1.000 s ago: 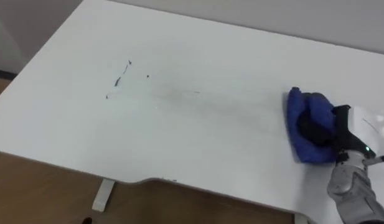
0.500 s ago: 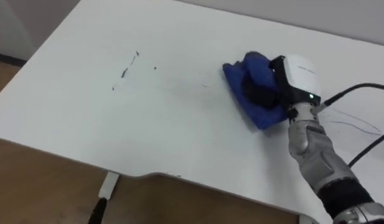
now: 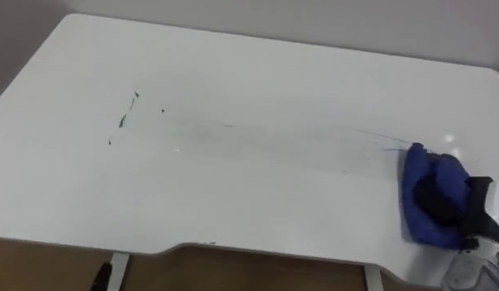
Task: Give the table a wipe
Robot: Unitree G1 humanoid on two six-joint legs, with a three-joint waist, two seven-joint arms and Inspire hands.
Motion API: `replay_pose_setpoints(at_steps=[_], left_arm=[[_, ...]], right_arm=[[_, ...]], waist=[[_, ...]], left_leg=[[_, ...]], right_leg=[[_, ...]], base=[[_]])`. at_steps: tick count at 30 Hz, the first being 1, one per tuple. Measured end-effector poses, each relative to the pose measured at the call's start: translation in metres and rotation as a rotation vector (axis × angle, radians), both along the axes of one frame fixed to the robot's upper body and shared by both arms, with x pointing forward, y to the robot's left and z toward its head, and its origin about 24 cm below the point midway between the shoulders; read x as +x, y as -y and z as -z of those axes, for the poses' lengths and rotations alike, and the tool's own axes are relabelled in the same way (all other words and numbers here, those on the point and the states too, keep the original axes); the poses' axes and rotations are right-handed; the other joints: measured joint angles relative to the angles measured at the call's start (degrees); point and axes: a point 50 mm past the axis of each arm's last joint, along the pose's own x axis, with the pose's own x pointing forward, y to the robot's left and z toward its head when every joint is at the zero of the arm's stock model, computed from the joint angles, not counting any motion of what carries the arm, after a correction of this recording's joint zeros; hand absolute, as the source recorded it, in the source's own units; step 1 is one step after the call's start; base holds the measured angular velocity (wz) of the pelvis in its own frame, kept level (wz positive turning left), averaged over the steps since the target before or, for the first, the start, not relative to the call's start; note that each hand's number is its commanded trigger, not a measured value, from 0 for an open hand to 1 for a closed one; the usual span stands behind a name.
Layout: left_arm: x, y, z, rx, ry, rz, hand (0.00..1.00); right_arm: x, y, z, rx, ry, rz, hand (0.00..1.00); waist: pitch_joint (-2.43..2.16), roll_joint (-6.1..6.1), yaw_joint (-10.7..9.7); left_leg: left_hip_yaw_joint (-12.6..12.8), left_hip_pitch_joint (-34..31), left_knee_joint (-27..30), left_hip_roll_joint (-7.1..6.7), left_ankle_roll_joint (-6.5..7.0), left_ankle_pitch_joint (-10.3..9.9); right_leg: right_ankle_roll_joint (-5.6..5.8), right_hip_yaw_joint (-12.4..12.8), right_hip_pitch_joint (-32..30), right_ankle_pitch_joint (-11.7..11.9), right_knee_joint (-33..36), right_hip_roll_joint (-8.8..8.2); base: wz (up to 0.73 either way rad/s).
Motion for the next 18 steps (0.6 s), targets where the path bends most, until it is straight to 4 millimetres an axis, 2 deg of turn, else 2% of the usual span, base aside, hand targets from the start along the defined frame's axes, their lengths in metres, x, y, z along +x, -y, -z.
replay_pose_setpoints(at_steps=[1, 2, 4, 6, 8, 9, 11, 13, 14, 16, 18], left_arm=[[0.003, 0.002, 0.001, -0.005, -0.002, 0.01, 0.0], [0.006, 0.003, 0.002, -0.007, -0.002, 0.013, 0.0], [0.012, 0.008, 0.002, -0.021, 0.005, 0.014, 0.0], [0.014, 0.012, 0.002, -0.037, 0.02, 0.006, 0.0], [0.009, 0.011, 0.003, -0.036, 0.004, -0.002, 0.0], [0.0, 0.009, 0.005, -0.034, -0.024, -0.014, 0.0], [-0.016, 0.007, 0.007, -0.029, -0.071, -0.027, 0.0], [-0.034, 0.003, 0.008, -0.02, -0.117, -0.048, 0.0], [-0.038, 0.002, 0.007, -0.014, -0.124, -0.052, 0.0], [-0.046, -0.006, 0.006, 0.007, -0.138, -0.077, 0.0], [-0.048, -0.015, 0.003, 0.045, -0.151, -0.053, 0.0]], right_arm=[[0.015, -0.019, -0.007, -0.026, 0.009, -0.103, 1.0], [0.022, -0.03, -0.011, -0.038, 0.015, -0.152, 1.0], [0.055, -0.078, -0.029, -0.082, 0.046, -0.365, 1.0], [0.07, -0.093, -0.045, -0.127, 0.081, -0.455, 1.0], [0.081, -0.097, -0.059, -0.138, 0.125, -0.464, 1.0], [0.085, -0.096, -0.065, -0.136, 0.146, -0.459, 1.0], [0.082, -0.085, -0.063, -0.158, 0.134, -0.437, 1.0], [0.06, -0.058, -0.041, -0.147, 0.071, -0.355, 1.0], [0.052, -0.049, -0.033, -0.14, 0.039, -0.324, 1.0], [0.018, -0.02, -0.009, -0.068, 0.008, -0.182, 1.0], [0.002, -0.01, -0.001, -0.06, -0.009, -0.129, 1.0]], waist=[[0.06, 0.09, 1.4], [0.08, 0.12, 2.1], [0.27, 0.4, 3.8], [0.27, 0.43, 4.6], [0.26, 0.4, 5.5], [0.22, 0.34, 5.4], [0.17, 0.14, 4.8], [0.2, -0.07, 2.7], [0.19, -0.14, 2.0], [0.18, -0.37, 0.0], [0.06, -0.55, -1.4]], left_leg=[[0.1, -0.1, -0.1, -0.03, 0.02, 0.0], [0.1, -0.2, -0.1, -0.04, 0.03, 0.0], [-0.2, -1.1, -0.1, -0.04, 0.0, 0.0], [-1.2, -2.3, 0.1, -0.12, -0.04, 0.0], [-2.0, -2.6, 0.3, -0.12, -0.05, 0.0], [-2.3, -2.7, 0.3, -0.13, -0.02, 0.1], [-2.3, -2.4, 0.6, -0.11, 0.03, 0.1], [-2.3, -2.2, 1.4, -0.11, 0.03, 0.1], [-2.2, -2.0, 1.5, -0.11, 0.03, 0.1], [-2.0, -0.9, 1.6, -0.25, 0.08, 0.0], [-2.0, -0.3, 2.7, -0.39, 0.51, -0.2]], right_leg=[[-0.68, 0.7, -0.8, 0.8, 0.1, 0.46], [-0.98, 0.7, -1.3, 1.0, 0.2, 0.57], [-1.47, 0.7, -3.0, 1.4, 0.8, 0.88], [-1.47, 0.5, -3.7, 1.3, 1.0, 0.87], [-1.44, 0.1, -3.8, 1.3, 0.8, 0.85], [-1.41, -0.4, -3.7, 1.2, 0.6, 0.73], [-1.41, -2.9, -3.2, 1.2, 0.6, 0.27], [-1.39, -5.8, -1.8, 1.2, 0.5, -0.39], [-1.32, -6.2, -1.4, 1.2, 0.6, -0.52], [-1.09, -6.2, -0.3, 1.0, 0.9, -0.86], [-1.01, -6.9, 0.6, 1.0, 1.6, -1.2]], base=[[-0.65], [-0.52], [-0.28], [0.14], [0.23], [0.15], [0.17], [0.31], [0.34], [0.06], [-0.2]])
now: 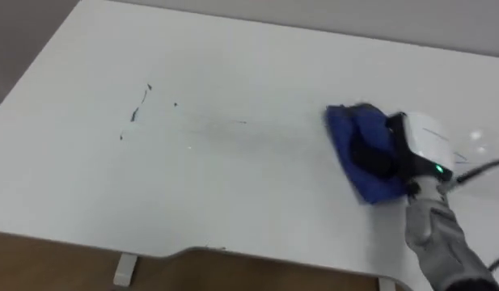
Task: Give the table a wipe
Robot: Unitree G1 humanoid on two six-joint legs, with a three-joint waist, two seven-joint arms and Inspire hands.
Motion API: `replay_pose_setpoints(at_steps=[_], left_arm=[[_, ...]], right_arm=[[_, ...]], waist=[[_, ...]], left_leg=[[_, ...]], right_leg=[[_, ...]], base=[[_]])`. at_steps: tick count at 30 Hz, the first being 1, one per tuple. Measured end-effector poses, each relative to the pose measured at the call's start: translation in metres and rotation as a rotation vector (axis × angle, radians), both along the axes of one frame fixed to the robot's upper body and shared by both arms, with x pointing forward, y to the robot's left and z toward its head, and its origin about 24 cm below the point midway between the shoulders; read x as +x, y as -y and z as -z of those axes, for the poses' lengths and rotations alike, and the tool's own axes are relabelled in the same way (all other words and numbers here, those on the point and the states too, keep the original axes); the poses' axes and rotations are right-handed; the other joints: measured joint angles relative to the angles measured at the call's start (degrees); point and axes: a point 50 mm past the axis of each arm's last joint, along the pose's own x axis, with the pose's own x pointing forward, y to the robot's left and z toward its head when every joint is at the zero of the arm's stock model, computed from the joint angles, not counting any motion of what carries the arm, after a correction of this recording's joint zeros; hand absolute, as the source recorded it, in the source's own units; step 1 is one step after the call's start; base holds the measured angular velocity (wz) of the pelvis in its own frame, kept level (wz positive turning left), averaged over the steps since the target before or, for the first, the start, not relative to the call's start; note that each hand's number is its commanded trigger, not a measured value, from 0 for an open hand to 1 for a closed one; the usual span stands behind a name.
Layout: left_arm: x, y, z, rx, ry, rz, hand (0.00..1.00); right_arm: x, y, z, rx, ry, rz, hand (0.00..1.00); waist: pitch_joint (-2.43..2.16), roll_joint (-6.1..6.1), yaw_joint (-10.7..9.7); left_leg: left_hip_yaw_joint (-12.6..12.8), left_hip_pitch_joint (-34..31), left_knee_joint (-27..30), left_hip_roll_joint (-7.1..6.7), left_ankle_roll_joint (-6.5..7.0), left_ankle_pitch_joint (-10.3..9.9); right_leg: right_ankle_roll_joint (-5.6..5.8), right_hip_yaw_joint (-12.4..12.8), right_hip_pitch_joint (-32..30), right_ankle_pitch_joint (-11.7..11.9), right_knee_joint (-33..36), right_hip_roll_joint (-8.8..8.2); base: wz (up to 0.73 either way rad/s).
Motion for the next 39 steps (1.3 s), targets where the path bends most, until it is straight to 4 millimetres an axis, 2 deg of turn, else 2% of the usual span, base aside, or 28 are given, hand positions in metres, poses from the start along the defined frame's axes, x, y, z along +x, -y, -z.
replay_pose_setpoints(at_steps=[3, 4, 5, 6, 7, 8, 9, 10, 11, 12, 13, 14, 15, 16, 17, 18, 19, 22, 23, 26, 28, 29, 31, 32, 34, 35, 37, 39], left_arm=[[0.017, -0.004, -0.003, 0.036, 0.029, 0.039, 0.0], [0.028, -0.002, -0.003, 0.036, 0.064, 0.05, 0.0], [0.033, -0.001, -0.004, 0.036, 0.082, 0.057, 0.0], [0.044, 0.001, -0.004, 0.031, 0.111, 0.07, 0.0], [0.055, 0.0, -0.006, 0.039, 0.136, 0.071, 0.0], [0.06, 0.001, -0.006, 0.046, 0.145, 0.072, 0.0], [0.068, 0.003, -0.007, 0.051, 0.17, 0.079, 0.0], [0.074, 0.004, -0.007, 0.046, 0.185, 0.087, 0.0], [0.077, 0.005, -0.007, 0.047, 0.191, 0.092, 0.0], [0.086, 0.007, -0.009, 0.044, 0.211, 0.101, 0.0], [0.089, 0.009, -0.01, 0.042, 0.219, 0.11, 0.0], [0.089, 0.009, -0.01, 0.043, 0.221, 0.113, 0.0], [0.089, 0.007, -0.01, 0.044, 0.218, 0.114, 0.0], [0.089, 0.005, -0.011, 0.05, 0.214, 0.117, 0.0], [0.089, 0.005, -0.011, 0.048, 0.211, 0.119, 0.0], [0.087, 0.004, -0.011, 0.048, 0.207, 0.12, 0.0], [0.083, 0.001, -0.01, 0.05, 0.197, 0.114, 0.0], [0.062, -0.003, -0.007, 0.04, 0.147, 0.103, 0.0], [0.053, -0.003, -0.005, 0.033, 0.127, 0.095, 0.0], [0.045, -0.006, -0.005, 0.022, 0.124, 0.058, 0.0], [0.045, -0.005, -0.005, 0.018, 0.125, 0.053, 0.0], [0.049, -0.003, -0.005, 0.013, 0.135, 0.055, 0.0], [0.058, 0.008, -0.003, -0.021, 0.16, 0.065, 0.0], [0.059, 0.011, -0.002, -0.028, 0.163, 0.068, 0.0], [0.069, 0.021, -0.001, -0.049, 0.181, 0.091, 0.0], [0.069, 0.022, -0.001, -0.055, 0.185, 0.085, 0.0], [0.068, 0.023, 0.0, -0.083, 0.197, 0.029, 0.0], [0.069, 0.023, 0.0, -0.085, 0.197, 0.029, 0.0]], right_arm=[[-0.004, 0.007, 0.003, 0.007, -0.021, 0.04, 1.0], [0.003, 0.003, 0.001, 0.004, -0.025, 0.029, 1.0], [0.008, 0.0, -0.002, 0.001, -0.022, 0.019, 1.0], [0.02, -0.007, -0.007, -0.013, -0.014, 0.0, 1.0], [0.029, -0.018, -0.009, -0.031, -0.02, -0.032, 1.0], [0.033, -0.027, -0.009, -0.034, -0.026, -0.056, 1.0], [0.045, -0.046, -0.014, -0.04, -0.024, -0.112, 1.0], [0.059, -0.066, -0.023, -0.061, -0.006, -0.193, 1.0], [0.066, -0.077, -0.029, -0.073, 0.012, -0.24, 1.0], [0.081, -0.092, -0.044, -0.088, 0.065, -0.311, 1.0], [0.093, -0.101, -0.061, -0.108, 0.125, -0.362, 1.0], [0.098, -0.105, -0.07, -0.115, 0.158, -0.379, 1.0], [0.103, -0.106, -0.081, -0.118, 0.203, -0.385, 1.0], [0.103, -0.1, -0.082, -0.122, 0.208, -0.372, 1.0], [0.101, -0.094, -0.079, -0.134, 0.196, -0.361, 1.0], [0.095, -0.079, -0.07, -0.152, 0.152, -0.336, 1.0], [0.085, -0.062, -0.057, -0.152, 0.093, -0.298, 1.0], [0.067, -0.031, -0.049, -0.1, 0.072, -0.209, 1.0], [0.059, -0.018, -0.046, -0.1, 0.062, -0.173, 1.0], [0.039, 0.006, -0.037, -0.099, 0.035, -0.086, 1.0], [0.031, 0.013, -0.033, -0.103, 0.022, -0.053, 1.0], [0.03, 0.013, -0.032, -0.105, 0.021, -0.053, 1.0], [0.031, 0.006, -0.034, -0.112, 0.03, -0.056, 1.0], [0.033, 0.001, -0.036, -0.114, 0.034, -0.068, 1.0], [0.042, -0.026, -0.042, -0.152, 0.045, -0.175, 1.0], [0.045, -0.037, -0.044, -0.155, 0.053, -0.216, 1.0], [0.065, -0.08, -0.054, -0.159, 0.083, -0.371, 1.0], [0.074, -0.094, -0.064, -0.187, 0.111, -0.436, 1.0]], waist=[[0.23, 0.2, -1.0], [0.26, 0.4, 0.3], [0.31, 0.63, 0.8], [0.37, 1.42, 2.3], [0.55, 1.86, 4.3], [0.52, 1.83, 5.5], [0.47, 1.65, 7.6], [0.32, 1.41, 9.3], [0.17, 1.14, 9.9], [0.01, 0.69, 11.5], [-0.02, 0.66, 13.3], [-0.22, 0.34, 13.3], [-0.3, 0.05, 12.8], [-0.38, -0.57, 11.3], [-0.39, -0.47, 10.7], [-0.28, -0.37, 9.3], [-0.29, -0.53, 8.3], [-0.16, -1.02, 6.2], [-0.15, -1.05, 5.5], [0.02, -1.57, 3.4], [0.57, -1.92, 2.1], [0.6, -1.86, 2.1], [0.71, -1.56, 2.7], [0.83, -1.35, 3.0], [0.85, -1.07, 6.3], [0.9, -1.01, 7.1], [0.9, -0.55, 8.5], [0.98, 0.18, 9.1]], left_leg=[[0.9, 0.0, 3.0, -0.67, 1.98, -1.3], [2.9, 0.1, 3.6, -0.8, 2.55, -2.3], [3.6, 0.0, 4.1, -0.72, 2.53, -3.3], [3.6, -0.6, 5.2, 0.11, 2.62, -5.4], [5.9, -0.9, 5.8, 0.95, 2.83, -6.3], [7.0, -0.9, 6.1, 1.53, 2.8, -6.3], [8.6, -1.1, 6.5, 2.16, 2.58, -6.2], [8.8, -2.0, 6.8, 2.45, 2.24, -6.0], [8.7, -2.6, 7.0, 2.53, 1.98, -5.8], [6.6, -4.7, 7.5, 2.76, 1.55, -5.6], [2.2, -6.9, 8.1, 3.07, 0.79, -5.2], [-0.4, -8.1, 8.2, 3.32, 0.23, -4.8], [-4.8, -10.1, 8.3, 3.44, -0.8, -4.4], [-8.2, -11.7, 8.5, 3.12, -2.08, -4.0], [-9.2, -12.1, 8.8, 2.99, -2.73, -4.0], [-10.3, -12.9, 9.2, 3.63, -4.44, -3.0], [-9.5, -12.7, 8.3, 4.55, -5.1, -1.5], [-6.2, -11.2, 5.9, 6.07, -6.21, 1.1], [-6.1, -10.4, 4.8, 6.63, -6.49, 1.5], [-5.5, -9.7, 4.0, 7.58, -7.4, 2.1], [-4.5, -9.9, 4.6, 8.83, -8.0, 2.4], [-4.3, -10.1, 4.8, 9.26, -8.17, 2.5], [-1.2, -10.3, 5.7, 10.48, -8.5, 2.8], [-0.9, -10.3, 5.9, 10.65, -8.53, 2.9], [1.2, -10.2, 7.4, 10.83, -8.22, 2.8], [2.3, -10.0, 7.5, 10.76, -7.9, 2.6], [2.8, -9.7, 6.7, 9.19, -6.75, 2.0], [2.6, -9.9, 5.6, 7.96, -6.59, 1.9]], right_leg=[[0.16, -1.3, -0.7, -0.1, 2.5, -1.28], [0.12, -1.7, -1.8, -0.1, 2.9, -1.44], [0.07, -2.1, -2.3, -0.1, 2.9, -1.41], [-0.96, -2.4, -3.4, 0.5, 3.1, -1.07], [-1.56, -3.0, -4.7, 1.1, 4.4, -1.5], [-1.31, -3.2, -5.5, 0.3, 7.3, -1.9], [-0.19, -3.6, -6.5, -1.6, 13.3, -4.29], [1.24, -3.0, -6.6, -2.9, 15.3, -7.51], [1.7, -2.1, -6.4, -3.3, 14.8, -8.95], [2.27, -1.2, -6.0, -2.9, 11.1, -10.88], [2.99, 0.1, -5.6, -1.5, 4.3, -11.21], [3.48, 0.4, -5.1, -0.1, 0.5, -11.03], [3.97, 0.7, -4.1, 3.2, -4.6, -10.64], [4.34, 0.7, -2.6, 7.0, -5.1, -10.06], [6.19, -0.9, -1.7, 5.3, -4.6, -10.22], [7.76, -2.4, -0.7, 2.9, -3.4, -9.68], [7.79, -3.6, 0.0, 0.9, -2.1, -9.3], [7.29, -4.4, -0.1, -3.1, 1.1, -9.14], [7.01, -5.0, 0.0, -4.3, 2.3, -8.93], [6.73, -6.6, 1.1, -6.7, 4.6, -8.65], [6.1, -8.5, 1.9, -8.1, 5.2, -7.82], [5.93, -8.5, 1.9, -8.2, 5.3, -7.39], [5.13, -8.3, 1.6, -9.3, 6.3, -6.63], [4.97, -8.0, 1.4, -9.5, 6.4, -6.38], [4.23, -5.0, -0.2, -9.7, 6.6, -5.14], [3.92, -4.4, -0.4, -9.5, 6.5, -4.88], [3.17, -2.9, -1.2, -8.5, 6.0, -3.86], [3.05, -2.0, -1.9, -8.4, 5.9, -3.6]], base=[[-0.38], [-0.84], [-1.11], [-1.1], [-1.04], [-0.86], [-0.59], [-0.43], [-0.27], [-0.23], [-0.1], [0.26], [0.89], [1.1], [1.29], [1.1], [0.89], [0.23], [0.13], [0.35], [0.24], [0.07], [0.04], [-0.07], [-0.38], [-0.51], [-0.27], [0.07]])
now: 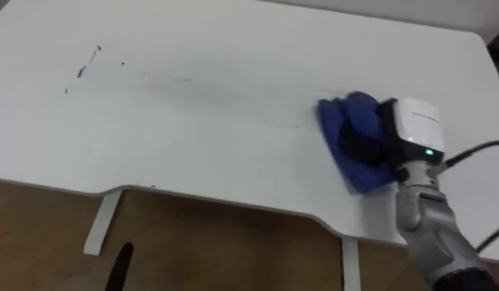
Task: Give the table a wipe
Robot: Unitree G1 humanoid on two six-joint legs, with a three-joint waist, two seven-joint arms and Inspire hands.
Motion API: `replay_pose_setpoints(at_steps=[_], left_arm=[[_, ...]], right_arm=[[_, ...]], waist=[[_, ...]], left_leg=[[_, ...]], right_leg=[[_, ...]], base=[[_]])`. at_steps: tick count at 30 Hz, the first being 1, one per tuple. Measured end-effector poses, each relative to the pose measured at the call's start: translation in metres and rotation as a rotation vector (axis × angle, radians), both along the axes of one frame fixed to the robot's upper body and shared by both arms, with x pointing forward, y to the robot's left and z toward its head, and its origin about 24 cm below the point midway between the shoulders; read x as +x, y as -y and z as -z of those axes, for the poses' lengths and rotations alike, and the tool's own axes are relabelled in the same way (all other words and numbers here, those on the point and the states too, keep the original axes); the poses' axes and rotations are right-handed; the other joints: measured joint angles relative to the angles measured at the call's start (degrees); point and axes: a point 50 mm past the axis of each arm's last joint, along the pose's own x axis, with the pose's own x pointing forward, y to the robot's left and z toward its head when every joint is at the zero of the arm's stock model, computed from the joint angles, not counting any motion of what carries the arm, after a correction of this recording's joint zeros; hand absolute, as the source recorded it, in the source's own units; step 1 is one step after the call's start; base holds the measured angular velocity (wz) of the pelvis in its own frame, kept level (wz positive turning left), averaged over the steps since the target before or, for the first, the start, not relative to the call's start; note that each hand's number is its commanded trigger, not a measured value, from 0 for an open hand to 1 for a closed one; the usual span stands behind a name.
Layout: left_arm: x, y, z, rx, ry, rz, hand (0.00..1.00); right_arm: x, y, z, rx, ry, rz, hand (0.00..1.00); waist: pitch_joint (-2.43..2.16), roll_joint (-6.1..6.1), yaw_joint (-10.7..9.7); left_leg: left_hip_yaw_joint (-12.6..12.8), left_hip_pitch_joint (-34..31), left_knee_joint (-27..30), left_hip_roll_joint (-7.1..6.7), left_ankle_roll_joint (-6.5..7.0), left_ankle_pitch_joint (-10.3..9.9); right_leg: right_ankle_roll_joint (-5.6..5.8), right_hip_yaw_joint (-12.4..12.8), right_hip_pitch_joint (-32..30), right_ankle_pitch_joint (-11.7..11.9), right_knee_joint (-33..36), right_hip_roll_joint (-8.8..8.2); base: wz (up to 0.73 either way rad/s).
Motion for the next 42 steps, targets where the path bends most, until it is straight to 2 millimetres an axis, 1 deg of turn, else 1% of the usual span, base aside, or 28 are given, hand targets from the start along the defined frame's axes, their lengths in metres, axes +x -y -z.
replay_pose_setpoints(at_steps=[1, 2, 3, 5, 7, 8, 10, 12, 14, 15, 17, 18, 19, 20, 22, 23, 24, 26, 28, 29, 31, 32, 33, 34, 35, 37, 40, 42], left_arm=[[-0.005, -0.001, 0.0, -0.002, -0.003, -0.008, 0.0], [-0.008, -0.001, -0.001, 0.0, -0.005, -0.01, 0.0], [-0.013, -0.003, -0.003, 0.006, -0.004, -0.016, 0.0], [-0.025, -0.005, -0.002, 0.008, -0.023, -0.037, 0.0], [-0.037, -0.01, -0.001, 0.032, -0.056, -0.035, 0.0], [-0.038, -0.012, -0.002, 0.043, -0.058, -0.033, 0.0], [-0.037, -0.021, -0.005, 0.071, -0.047, -0.039, 0.0], [-0.03, -0.024, -0.008, 0.083, -0.019, -0.04, 0.0], [-0.02, -0.023, -0.008, 0.078, 0.01, -0.034, 0.0], [-0.013, -0.021, -0.008, 0.072, 0.021, -0.027, 0.0], [-0.007, -0.019, -0.006, 0.064, 0.024, -0.022, 0.0], [-0.008, -0.017, -0.005, 0.057, 0.015, -0.019, 0.0], [-0.008, -0.015, -0.003, 0.048, 0.006, -0.018, 0.0], [-0.005, -0.014, -0.003, 0.046, 0.009, -0.016, 0.0], [-0.007, -0.012, -0.001, 0.038, -0.011, -0.012, 0.0], [-0.011, -0.013, -0.001, 0.038, -0.024, -0.014, 0.0], [-0.013, -0.013, 0.0, 0.034, -0.036, -0.024, 0.0], [-0.018, -0.014, 0.001, 0.027, -0.054, -0.044, 0.0], [-0.033, -0.016, 0.003, 0.028, -0.102, -0.056, 0.0], [-0.036, -0.016, 0.004, 0.028, -0.112, -0.06, 0.0], [-0.053, -0.021, 0.004, 0.041, -0.153, -0.069, 0.0], [-0.056, -0.022, 0.004, 0.048, -0.164, -0.064, 0.0], [-0.06, -0.026, 0.003, 0.061, -0.179, -0.058, 0.0], [-0.062, -0.029, 0.002, 0.071, -0.185, -0.058, 0.0], [-0.062, -0.031, 0.001, 0.074, -0.186, -0.061, 0.0], [-0.064, -0.035, 0.0, 0.081, -0.182, -0.08, 0.0], [-0.061, -0.035, 0.0, 0.083, -0.178, -0.063, 0.0], [-0.056, -0.032, 0.0, 0.08, -0.17, -0.048, 0.0]], right_arm=[[0.004, -0.002, -0.003, -0.003, 0.009, -0.008, 1.0], [0.004, -0.001, -0.003, -0.001, 0.006, -0.003, 1.0], [0.001, 0.004, 0.003, 0.001, -0.017, 0.015, 1.0], [-0.01, 0.017, 0.015, 0.059, -0.026, 0.071, 1.0], [-0.031, 0.036, 0.031, 0.11, -0.021, 0.142, 1.0], [-0.036, 0.042, 0.035, 0.128, -0.025, 0.167, 1.0], [-0.054, 0.06, 0.046, 0.147, -0.029, 0.253, 1.0], [-0.061, 0.067, 0.052, 0.163, -0.047, 0.294, 1.0], [-0.06, 0.069, 0.053, 0.164, -0.055, 0.309, 1.0], [-0.057, 0.069, 0.051, 0.155, -0.058, 0.31, 1.0], [-0.048, 0.065, 0.046, 0.13, -0.066, 0.298, 1.0], [-0.04, 0.061, 0.041, 0.111, -0.069, 0.275, 1.0], [-0.03, 0.053, 0.034, 0.086, -0.071, 0.229, 1.0], [-0.023, 0.048, 0.03, 0.079, -0.068, 0.203, 1.0], [-0.002, 0.026, 0.014, 0.038, -0.047, 0.097, 1.0], [0.002, 0.021, 0.01, 0.025, -0.041, 0.076, 1.0], [0.007, 0.017, 0.005, 0.02, -0.03, 0.06, 1.0], [0.012, 0.02, 0.004, 0.025, -0.036, 0.077, 1.0], [0.013, 0.033, 0.005, 0.037, -0.05, 0.126, 1.0], [0.013, 0.038, 0.006, 0.04, -0.055, 0.144, 1.0], [0.007, 0.055, 0.013, 0.098, -0.074, 0.221, 1.0], [0.006, 0.06, 0.015, 0.112, -0.076, 0.24, 1.0], [0.001, 0.072, 0.018, 0.146, -0.08, 0.282, 1.0], [-0.007, 0.084, 0.023, 0.182, -0.086, 0.342, 1.0], [-0.011, 0.09, 0.025, 0.196, -0.088, 0.371, 1.0], [-0.021, 0.108, 0.03, 0.217, -0.096, 0.449, 1.0], [-0.028, 0.124, 0.031, 0.207, -0.113, 0.505, 1.0], [-0.029, 0.129, 0.03, 0.208, -0.124, 0.525, 1.0]], waist=[[-0.17, 0.55, 0.4], [-0.19, 0.77, 0.2], [-0.29, 0.78, -0.6], [-0.31, 0.79, -1.9], [-0.42, 0.58, -5.4], [-0.5, 0.44, -5.9], [-1.09, -0.41, -7.5], [-1.34, -0.72, -7.4], [-1.42, -0.85, -6.9], [-1.23, -0.56, -6.2], [-1.2, -0.51, -5.4], [-1.15, -0.44, -4.4], [-1.03, -0.42, -2.3], [-0.93, -0.48, -1.9], [-0.61, -0.86, -0.3], [-0.59, -0.98, 0.0], [-0.41, -1.37, 0.3], [-0.28, -1.77, 1.4], [-0.27, -1.87, 1.4], [-0.3, -1.93, 1.2], [-0.33, -2.01, 0.2], [-0.34, -2.03, -0.1], [-0.37, -2.06, -0.6], [-0.36, -2.03, -1.2], [-0.36, -2.03, -1.7], [-0.38, -1.98, -3.9], [-0.51, -1.65, -4.6], [-0.66, -1.32, -4.5]], left_leg=[[-0.4, 0.1, -1.0, -0.95, 0.0, 0.0], [-0.7, 0.0, -1.4, -1.41, 0.08, 0.0], [-1.0, 0.1, -2.2, -2.57, 0.82, 0.5], [-1.0, 0.1, -3.0, -3.66, 1.56, 1.0], [-1.1, 0.4, -3.4, -4.92, 2.29, 1.5], [-1.6, 0.6, -3.6, -5.19, 2.33, 1.5], [-2.5, 1.4, -4.3, -6.18, 2.69, 1.7], [-2.4, 2.2, -4.3, -6.43, 2.78, 1.7], [-2.2, 2.6, -4.4, -6.47, 2.99, 1.6], [-2.0, 2.8, -4.5, -6.46, 3.14, 1.5], [-2.0, 2.7, -4.6, -6.44, 3.43, 1.5], [-2.0, 2.6, -4.8, -6.44, 3.5, 1.5], [-2.0, 2.6, -5.5, -6.42, 3.54, 1.4], [-2.0, 2.3, -5.9, -6.41, 3.57, 1.4], [-2.3, 1.3, -6.1, -6.46, 3.86, 1.7], [-2.6, 1.0, -6.1, -6.46, 3.88, 1.7], [-3.1, 0.8, -6.1, -6.49, 3.9, 1.7], [-3.8, 0.9, -5.9, -6.55, 3.95, 1.9], [-3.9, 0.1, -5.4, -6.56, 3.98, 1.9], [-3.9, -0.2, -5.1, -6.58, 4.0, 1.9], [-3.9, -0.5, -5.0, -6.56, 4.05, 2.0], [-3.9, -0.4, -5.0, -6.57, 4.05, 2.0], [-4.1, -0.4, -5.0, -6.62, 4.05, 2.0], [-4.5, -0.2, -5.0, -6.62, 4.05, 2.0], [-4.6, -0.2, -4.9, -6.62, 4.05, 2.0], [-5.5, -0.5, -4.5, -6.66, 4.05, 2.0], [-5.6, -0.5, -4.2, -6.68, 4.05, 2.0], [-5.3, -0.5, -4.2, -6.67, 4.07, 2.0]], right_leg=[[-0.02, 0.1, -0.4, 0.0, -0.1, -0.15], [-0.02, 0.1, -0.3, 0.0, -0.3, -0.22], [0.07, 0.1, 0.1, 0.1, -0.7, -0.7], [0.32, -0.2, 0.8, 0.2, -1.7, -1.16], [1.17, -0.4, 2.9, 0.7, -3.3, -1.92], [1.3, -0.4, 3.4, 0.8, -3.7, -1.96], [1.56, -0.4, 5.0, 0.9, -5.2, -1.98], [1.69, 0.0, 5.8, 1.3, -5.9, -1.95], [1.49, 0.0, 5.7, 1.8, -5.8, -1.85], [1.4, 0.1, 5.4, 2.2, -5.8, -1.8], [1.29, 0.1, 5.2, 2.8, -5.8, -1.78], [1.14, 0.4, 4.5, 3.4, -5.8, -1.64], [0.76, 0.6, 3.3, 4.2, -5.8, -1.34], [0.59, 0.6, 2.6, 4.5, -5.8, -1.26], [0.16, 0.6, 1.0, 5.3, -5.9, -0.84], [0.09, 0.4, 0.8, 5.3, -6.0, -0.71], [-0.01, 0.2, 0.9, 5.4, -6.4, -0.57], [-0.04, 0.0, 1.3, 5.5, -6.9, -0.39], [-0.04, -1.7, 1.9, 5.5, -7.6, -0.23], [-0.06, -2.2, 1.9, 5.5, -7.7, -0.21], [-0.05, -3.4, 2.4, 5.5, -8.2, -0.23], [-0.05, -3.5, 2.7, 5.5, -8.5, -0.22], [-0.04, -4.0, 3.3, 5.4, -9.0, -0.22], [0.0, -4.4, 3.8, 5.4, -9.0, -0.22], [0.01, -4.8, 3.9, 5.4, -9.1, -0.23], [0.01, -6.5, 4.8, 5.4, -9.1, -0.29], [0.0, -6.6, 5.0, 5.4, -9.1, -0.3], [-0.05, -6.0, 4.4, 5.4, -8.9, -0.32]], base=[[0.2], [0.31], [0.4], [0.43], [0.48], [0.33], [0.2], [-0.06], [-0.24], [-0.22], [-0.24], [-0.55], [-0.64], [-0.57], [-0.25], [-0.07], [0.12], [0.19], [0.25], [0.34], [0.23], [0.14], [0.18], [0.22], [0.24], [0.2], [0.02], [-0.17]])
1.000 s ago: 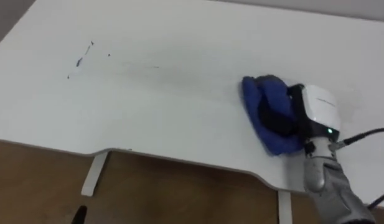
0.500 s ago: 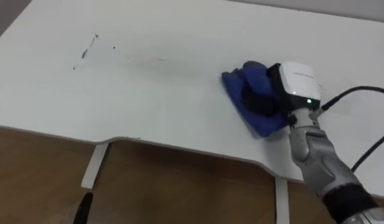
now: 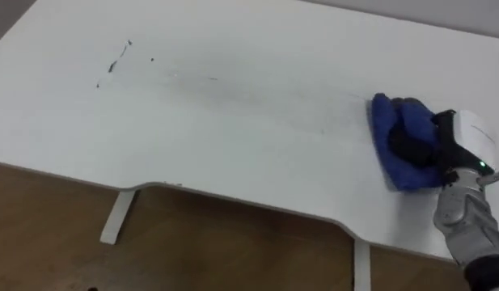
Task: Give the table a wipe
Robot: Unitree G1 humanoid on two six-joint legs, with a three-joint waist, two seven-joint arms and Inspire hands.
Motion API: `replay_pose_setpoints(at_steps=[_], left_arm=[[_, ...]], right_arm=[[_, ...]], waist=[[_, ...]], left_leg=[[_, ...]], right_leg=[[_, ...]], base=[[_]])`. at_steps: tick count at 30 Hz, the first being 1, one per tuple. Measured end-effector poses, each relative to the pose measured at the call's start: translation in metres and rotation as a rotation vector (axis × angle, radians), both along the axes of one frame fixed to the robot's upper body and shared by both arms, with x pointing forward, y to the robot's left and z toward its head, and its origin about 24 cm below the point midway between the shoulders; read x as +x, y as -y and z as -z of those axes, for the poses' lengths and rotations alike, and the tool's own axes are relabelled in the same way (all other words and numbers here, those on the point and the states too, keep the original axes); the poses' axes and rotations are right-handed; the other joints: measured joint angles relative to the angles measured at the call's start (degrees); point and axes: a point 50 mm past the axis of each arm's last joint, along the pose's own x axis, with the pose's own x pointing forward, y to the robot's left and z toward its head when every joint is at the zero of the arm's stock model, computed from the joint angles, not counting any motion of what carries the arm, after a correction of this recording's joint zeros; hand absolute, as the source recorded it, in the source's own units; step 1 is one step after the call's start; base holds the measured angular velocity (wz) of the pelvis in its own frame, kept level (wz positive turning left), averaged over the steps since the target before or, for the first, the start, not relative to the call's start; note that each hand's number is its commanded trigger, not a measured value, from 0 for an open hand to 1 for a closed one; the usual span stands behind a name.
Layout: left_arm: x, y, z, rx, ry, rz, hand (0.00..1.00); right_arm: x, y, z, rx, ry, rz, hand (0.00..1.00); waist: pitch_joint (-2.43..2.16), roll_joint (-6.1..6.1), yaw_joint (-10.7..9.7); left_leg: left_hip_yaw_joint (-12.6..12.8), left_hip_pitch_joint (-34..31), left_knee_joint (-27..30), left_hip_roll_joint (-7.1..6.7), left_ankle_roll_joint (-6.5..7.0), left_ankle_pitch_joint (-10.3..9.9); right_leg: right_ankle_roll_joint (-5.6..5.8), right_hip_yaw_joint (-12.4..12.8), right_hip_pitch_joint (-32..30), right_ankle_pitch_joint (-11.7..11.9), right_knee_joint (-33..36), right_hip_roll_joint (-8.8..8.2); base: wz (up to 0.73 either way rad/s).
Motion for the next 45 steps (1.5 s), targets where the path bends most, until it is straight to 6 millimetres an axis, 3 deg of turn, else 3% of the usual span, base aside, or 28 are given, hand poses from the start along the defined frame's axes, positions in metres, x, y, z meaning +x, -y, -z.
replay_pose_setpoints(at_steps=[4, 7, 9, 14, 16, 19, 24, 28, 33, 39, 45], left_arm=[[0.02, 0.002, -0.002, -0.003, 0.048, 0.023, 0.0], [0.033, 0.004, -0.004, -0.014, 0.089, 0.024, 0.0], [0.035, 0.008, -0.004, -0.032, 0.1, 0.025, 0.0], [0.024, 0.006, -0.004, -0.027, 0.075, 0.018, 0.0], [0.014, 0.003, -0.005, -0.019, 0.053, 0.002, 0.0], [0.015, 0.003, -0.005, -0.014, 0.052, 0.01, 0.0], [0.027, -0.001, -0.009, -0.004, 0.094, 0.023, 0.0], [0.041, 0.004, -0.01, -0.014, 0.14, 0.051, 0.0], [0.045, 0.005, -0.011, -0.026, 0.166, 0.037, 0.0], [0.041, 0.01, -0.008, -0.038, 0.157, 0.061, 0.0], [0.016, 0.011, -0.004, -0.055, 0.099, 0.035, 0.0]], right_arm=[[0.019, -0.009, -0.013, -0.005, 0.002, -0.032, 1.0], [0.036, -0.014, -0.027, 0.004, 0.038, -0.048, 1.0], [0.038, -0.006, -0.031, 0.009, 0.04, -0.008, 1.0], [0.021, 0.03, -0.033, 0.024, 0.068, 0.136, 1.0], [0.011, 0.041, -0.029, 0.025, 0.073, 0.179, 1.0], [-0.006, 0.06, -0.025, 0.025, 0.068, 0.255, 1.0], [-0.027, 0.07, -0.013, 0.006, 0.041, 0.314, 1.0], [-0.023, 0.063, -0.012, -0.023, 0.015, 0.273, 1.0], [-0.005, 0.043, -0.023, -0.143, 0.021, 0.123, 1.0], [0.011, 0.017, -0.035, -0.273, 0.055, -0.062, 1.0], [0.015, -0.005, -0.033, -0.314, 0.053, -0.18, 1.0]], waist=[[-0.29, 0.35, 2.2], [-0.15, 0.62, 1.8], [-0.07, 0.8, 1.7], [-0.15, 1.71, 1.0], [-0.26, 1.98, -0.4], [-0.28, 1.76, -1.1], [-0.29, 0.84, -2.1], [-0.21, 0.7, -1.4], [-0.06, 0.51, -0.6], [0.07, 0.31, 0.7], [0.12, -0.02, 0.8]], left_leg=[[0.8, -0.5, -0.1, 0.0, 0.07, 0.0], [0.3, -1.5, 0.2, 0.0, 0.16, 0.3], [0.2, -1.9, 0.2, -0.09, 0.16, 0.3], [-1.7, -4.6, 0.6, -0.51, 0.26, 0.6], [-1.6, -4.7, 0.7, -0.74, 0.38, 0.7], [-1.6, -4.6, 0.7, -1.06, 0.44, 0.7], [-1.6, -4.2, 0.8, -1.05, 0.47, 0.7], [-0.3, -3.0, 0.6, -0.97, 0.54, 0.8], [0.1, -2.2, -0.2, -1.04, 0.6, 0.8], [1.1, -1.1, -1.4, -1.02, 0.61, 0.8], [1.2, 3.5, -3.9, -0.98, 0.62, 0.8]], right_leg=[[-0.83, 4.2, -3.4, 0.4, 1.5, 0.61], [-1.09, 4.2, -4.4, 0.6, 1.7, 0.73], [-1.09, 4.2, -4.8, 0.6, 1.7, 0.73], [-1.03, 2.7, -6.0, 0.6, 1.5, 0.52], [-0.71, 2.4, -5.6, 0.4, 1.5, 0.32], [-0.4, 1.4, -5.1, 0.1, 1.5, -0.16], [-0.55, 1.9, -4.6, -0.3, 1.5, -0.04], [-0.63, 5.7, -4.5, -0.3, 1.3, 0.78], [-0.84, 7.5, -5.5, -0.1, 2.1, 0.89], [-0.82, 8.2, -5.2, -0.1, 1.6, 0.91], [-0.38, 7.0, -0.6, -0.3, -0.4, 1.13]], base=[[-0.39], [-0.07], [0.1], [0.21], [0.18], [0.14], [0.0], [-0.17], [-0.18], [-0.07], [0.02]])
